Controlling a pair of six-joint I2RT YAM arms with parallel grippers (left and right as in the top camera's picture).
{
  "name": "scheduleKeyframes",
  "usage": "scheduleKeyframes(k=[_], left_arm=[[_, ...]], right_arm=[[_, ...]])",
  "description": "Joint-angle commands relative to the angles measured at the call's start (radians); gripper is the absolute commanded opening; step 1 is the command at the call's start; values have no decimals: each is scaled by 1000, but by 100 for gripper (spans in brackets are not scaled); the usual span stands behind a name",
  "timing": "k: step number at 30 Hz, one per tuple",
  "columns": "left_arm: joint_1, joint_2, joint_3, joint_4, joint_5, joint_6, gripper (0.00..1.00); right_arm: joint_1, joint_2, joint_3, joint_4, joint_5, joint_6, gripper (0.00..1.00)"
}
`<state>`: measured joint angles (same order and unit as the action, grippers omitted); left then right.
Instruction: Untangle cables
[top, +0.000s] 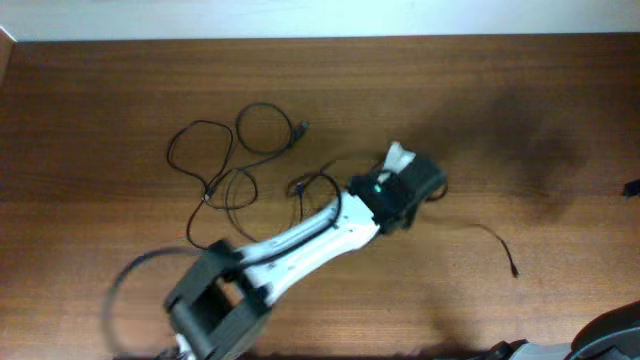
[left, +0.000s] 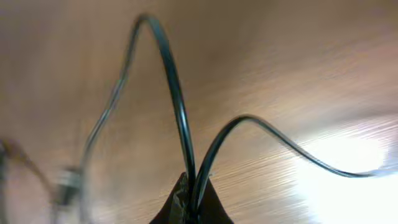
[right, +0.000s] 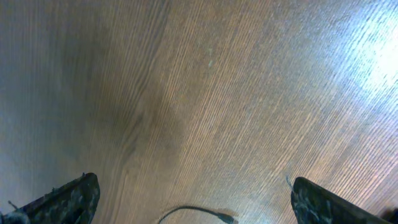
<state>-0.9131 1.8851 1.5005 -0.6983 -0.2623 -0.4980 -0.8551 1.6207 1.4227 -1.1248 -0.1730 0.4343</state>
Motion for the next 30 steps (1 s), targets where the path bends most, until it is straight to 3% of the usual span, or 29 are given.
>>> scheduleKeyframes(k=[1, 3, 6, 15, 21, 30], left_arm=[[6, -182, 241, -14, -3, 89, 0], [12, -203, 364, -16, -12, 191, 0], [61, -203, 438, -21, -49, 229, 0], [279, -189, 430, -29, -55, 235, 0], [369, -18, 430, -22, -183, 261, 0], [184, 263, 430, -74, -180, 261, 0]], right_arm=[[-3, -8, 2, 0, 9, 1, 98], [-3, -8, 2, 0, 9, 1, 99], [-3, -8, 2, 0, 9, 1, 98], [-3, -8, 2, 0, 9, 0, 98], [-3, -8, 2, 0, 9, 1, 98], [-3, -8, 2, 0, 9, 0, 98]])
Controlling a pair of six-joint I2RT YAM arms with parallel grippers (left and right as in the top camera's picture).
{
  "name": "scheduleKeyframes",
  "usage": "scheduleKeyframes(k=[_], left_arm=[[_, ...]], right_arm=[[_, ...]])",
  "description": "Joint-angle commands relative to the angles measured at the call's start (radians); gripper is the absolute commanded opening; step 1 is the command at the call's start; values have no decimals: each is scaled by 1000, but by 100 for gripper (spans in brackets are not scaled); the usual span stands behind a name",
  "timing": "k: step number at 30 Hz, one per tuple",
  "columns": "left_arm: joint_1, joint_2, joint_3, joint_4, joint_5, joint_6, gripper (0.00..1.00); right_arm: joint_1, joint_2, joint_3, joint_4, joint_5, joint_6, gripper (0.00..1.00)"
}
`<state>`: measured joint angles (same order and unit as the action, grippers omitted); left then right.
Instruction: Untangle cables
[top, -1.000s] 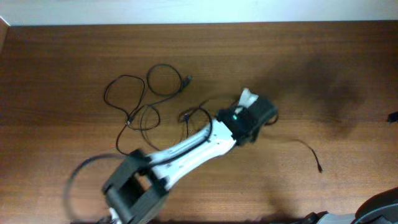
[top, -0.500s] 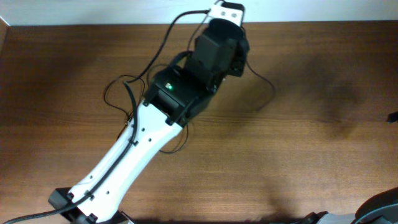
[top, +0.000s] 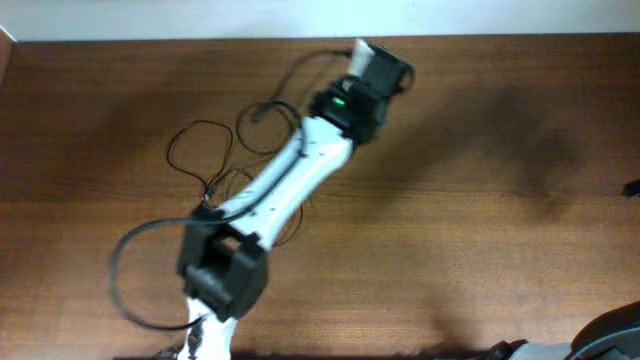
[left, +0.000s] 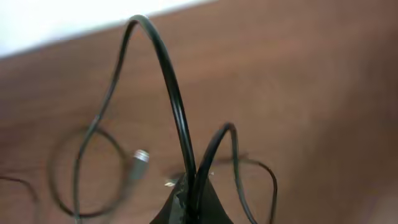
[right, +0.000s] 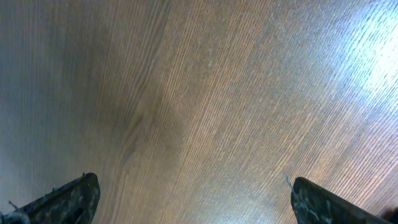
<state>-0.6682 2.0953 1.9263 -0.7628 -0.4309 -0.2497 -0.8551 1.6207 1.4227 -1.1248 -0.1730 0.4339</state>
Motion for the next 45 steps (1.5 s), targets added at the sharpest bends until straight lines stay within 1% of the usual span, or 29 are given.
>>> scheduleKeyframes(k=[1, 8, 9, 10, 11, 12, 13, 14, 15, 17, 19, 21, 25, 26, 27, 28, 29, 31, 32, 34, 35, 36, 38, 39, 40, 41, 42, 43, 45], left_arm=[[-92, 72, 5, -10, -11, 13, 0], [-221, 181, 4, -10, 8, 13, 0], [-226, 193, 4, -13, 46, 13, 18], [-227, 194, 4, -19, 74, 13, 27], [-227, 193, 6, -21, 88, 13, 32], [-226, 187, 18, -26, 94, 14, 59], [-221, 183, 53, -56, 135, 20, 89], [-219, 182, 76, -79, 172, 21, 96], [-214, 182, 125, -133, 246, 22, 99], [-203, 182, 192, -211, 404, 73, 99], [-199, 182, 200, -233, 517, 73, 99], [-201, 192, 199, -264, 541, 72, 99], [-225, 247, 199, -247, 539, 72, 99], [-236, 282, 199, -237, 537, 72, 96], [-239, 300, 199, -238, 522, 72, 90], [-240, 322, 199, -243, 475, 71, 68], [-237, 352, 199, -270, 336, 33, 60], [-206, 362, 199, -312, 129, -27, 68], [-189, 362, 199, -313, 100, -27, 71], [-145, 362, 199, -312, 91, -53, 71], [-118, 362, 199, -308, 105, -53, 72], [-94, 362, 199, -298, 148, -52, 77], [-67, 362, 199, -294, 254, -48, 79], [-64, 361, 203, -294, 293, -48, 82], [-65, 349, 233, -304, 323, -48, 91], [-65, 335, 254, -314, 341, -49, 93], [-65, 299, 309, -338, 368, -49, 98], [-65, 275, 346, -359, 368, -49, 100], [-62, 207, 451, -431, 367, -53, 99]], right_arm=[[-3, -8, 2, 0, 9, 1, 98], [-3, -8, 2, 0, 9, 1, 98], [-3, -8, 2, 0, 9, 1, 98], [-3, -8, 2, 0, 9, 1, 98], [-3, -8, 2, 0, 9, 1, 98], [-3, -8, 2, 0, 9, 1, 98], [-3, -8, 2, 0, 9, 1, 98], [-3, -8, 2, 0, 9, 1, 98], [-3, -8, 2, 0, 9, 1, 98], [-3, -8, 2, 0, 9, 1, 98], [-3, -8, 2, 0, 9, 1, 98], [-3, -8, 2, 0, 9, 1, 98], [-3, -8, 2, 0, 9, 1, 98], [-3, -8, 2, 0, 9, 1, 98], [-3, -8, 2, 0, 9, 1, 98], [-3, -8, 2, 0, 9, 1, 98], [-3, -8, 2, 0, 9, 1, 98], [-3, -8, 2, 0, 9, 1, 98], [-3, -8, 2, 0, 9, 1, 98], [-3, -8, 2, 0, 9, 1, 98], [-3, -8, 2, 0, 9, 1, 98], [-3, -8, 2, 0, 9, 1, 98], [-3, -8, 2, 0, 9, 1, 98], [-3, -8, 2, 0, 9, 1, 98], [-3, -8, 2, 0, 9, 1, 98], [-3, -8, 2, 0, 9, 1, 98], [-3, -8, 2, 0, 9, 1, 98], [-3, -8, 2, 0, 9, 1, 98], [-3, -8, 2, 0, 9, 1, 98]])
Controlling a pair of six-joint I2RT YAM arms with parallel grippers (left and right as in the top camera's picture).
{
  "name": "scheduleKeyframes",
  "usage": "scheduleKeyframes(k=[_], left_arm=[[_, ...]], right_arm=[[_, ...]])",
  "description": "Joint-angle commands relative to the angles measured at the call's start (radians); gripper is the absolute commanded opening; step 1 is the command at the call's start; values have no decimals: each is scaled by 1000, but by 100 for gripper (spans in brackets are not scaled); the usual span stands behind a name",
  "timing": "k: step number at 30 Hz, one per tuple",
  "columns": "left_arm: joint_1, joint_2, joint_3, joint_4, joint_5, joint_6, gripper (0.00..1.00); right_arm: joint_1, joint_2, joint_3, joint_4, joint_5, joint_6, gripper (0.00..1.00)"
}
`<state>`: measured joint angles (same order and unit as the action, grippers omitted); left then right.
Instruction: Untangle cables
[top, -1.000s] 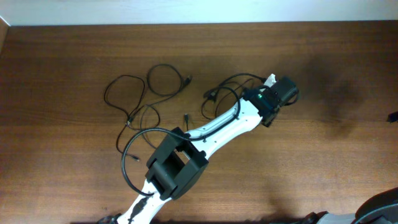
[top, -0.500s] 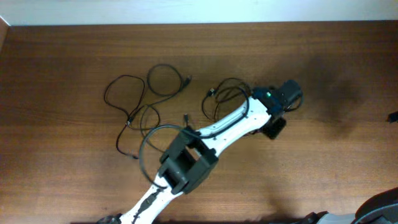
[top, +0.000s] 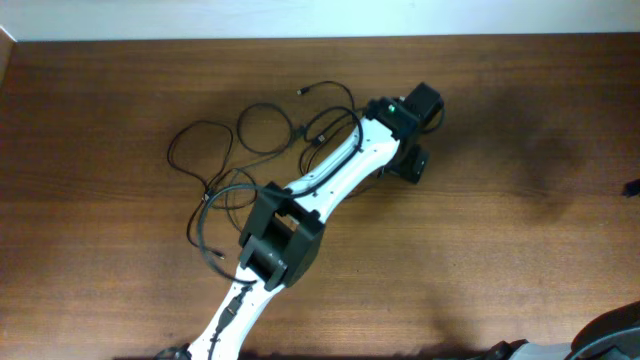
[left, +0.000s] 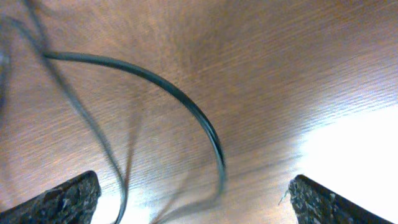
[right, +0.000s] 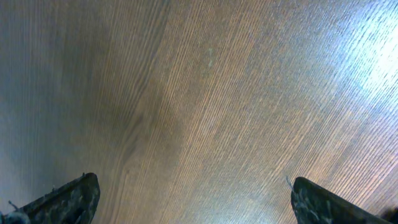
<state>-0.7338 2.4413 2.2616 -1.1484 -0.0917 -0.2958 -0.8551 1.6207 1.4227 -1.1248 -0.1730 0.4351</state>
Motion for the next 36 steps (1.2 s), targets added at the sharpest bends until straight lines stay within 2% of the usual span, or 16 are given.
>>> scheduleKeyframes(k=[1, 4, 36], left_arm=[[6, -169, 144, -81, 25, -6, 99], [22, -235, 165, -156, -5, -6, 99], [19, -237, 165, -155, -5, -6, 99]], right_arm=[[-3, -8, 2, 0, 9, 0, 98], [-3, -8, 2, 0, 9, 0, 98], [-3, -31, 2, 0, 9, 0, 98]])
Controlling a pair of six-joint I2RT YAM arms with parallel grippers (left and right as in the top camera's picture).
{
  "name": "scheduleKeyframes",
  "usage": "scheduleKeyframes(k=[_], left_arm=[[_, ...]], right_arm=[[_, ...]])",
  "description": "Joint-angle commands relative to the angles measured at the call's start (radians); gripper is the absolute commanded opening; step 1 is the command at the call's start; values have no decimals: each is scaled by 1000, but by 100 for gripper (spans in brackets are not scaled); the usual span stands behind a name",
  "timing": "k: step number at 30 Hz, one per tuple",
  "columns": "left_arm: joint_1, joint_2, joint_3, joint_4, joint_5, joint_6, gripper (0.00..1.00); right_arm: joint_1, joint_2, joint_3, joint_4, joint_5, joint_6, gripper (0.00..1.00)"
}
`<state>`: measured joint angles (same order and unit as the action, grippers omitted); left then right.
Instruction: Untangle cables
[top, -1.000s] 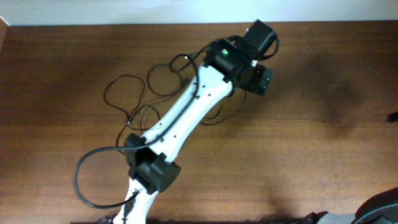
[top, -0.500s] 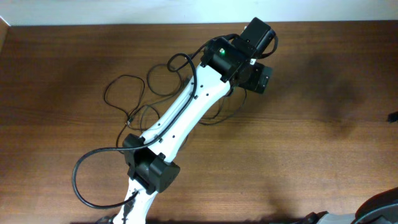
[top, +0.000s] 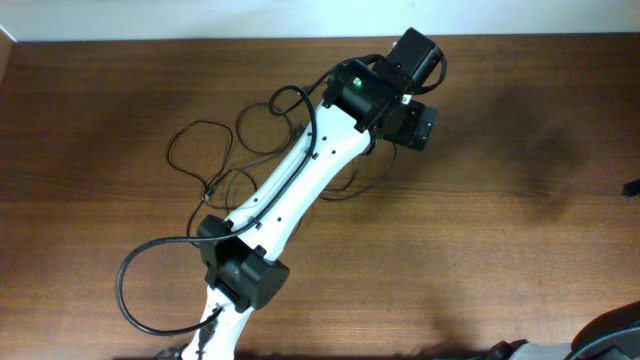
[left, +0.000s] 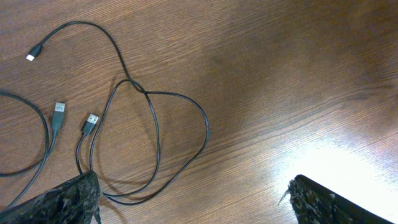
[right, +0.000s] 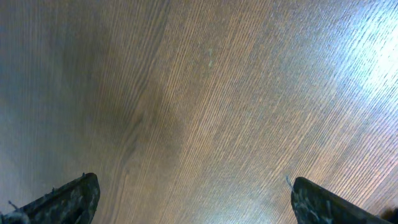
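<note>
Thin black cables (left: 152, 134) lie loose on the brown table below my left gripper (left: 193, 200), which hangs open with nothing between its fingers. One cable crosses itself in a loop (left: 140, 91) and ends in a small plug (left: 31, 57). Two USB plugs (left: 58, 112) lie side by side at the left. In the overhead view more cable loops (top: 200, 150) spread left of the left arm (top: 300, 175), which hides part of them. My right gripper (right: 193, 200) is open over bare wood, with no cable in its view.
The table's far edge (top: 200, 40) runs just behind the left wrist. The left arm's own thick cable (top: 125, 290) curves beside its base at the front left. The right arm's base (top: 610, 335) sits at the front right corner.
The left wrist has moved a little toward the far edge and sits higher. The cables, blurred and close under the open jaws before, now lie still and sharp on the table.
My left gripper was shut on a black cable right of the table's middle, one end trailing off to the right. Then it held the cable near the far edge. Later it stood open with the cable released beside the others, and now hangs open above them. The right arm never moved.
</note>
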<state>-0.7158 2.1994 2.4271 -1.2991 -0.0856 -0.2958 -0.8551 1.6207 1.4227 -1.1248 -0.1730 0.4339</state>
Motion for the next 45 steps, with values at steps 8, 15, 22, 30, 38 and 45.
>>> scheduleKeyframes(k=[8, 15, 22, 30, 38, 45], left_arm=[[1, 5, -1, -5, -12, -6, 99], [1, 5, -1, -5, -12, -6, 99], [1, 5, -1, -5, -12, -6, 99], [-7, 6, -1, -5, -12, -6, 99], [-51, -47, -1, -103, -54, -2, 99], [-78, -182, -1, -158, -174, -2, 99]], right_arm=[[-3, -151, 2, 0, 9, 1, 98], [-3, -151, 2, 0, 9, 1, 98], [-3, -149, 2, 0, 9, 1, 98], [-3, -149, 2, 0, 9, 1, 98], [-3, -149, 2, 0, 9, 1, 98], [-3, -149, 2, 0, 9, 1, 98]])
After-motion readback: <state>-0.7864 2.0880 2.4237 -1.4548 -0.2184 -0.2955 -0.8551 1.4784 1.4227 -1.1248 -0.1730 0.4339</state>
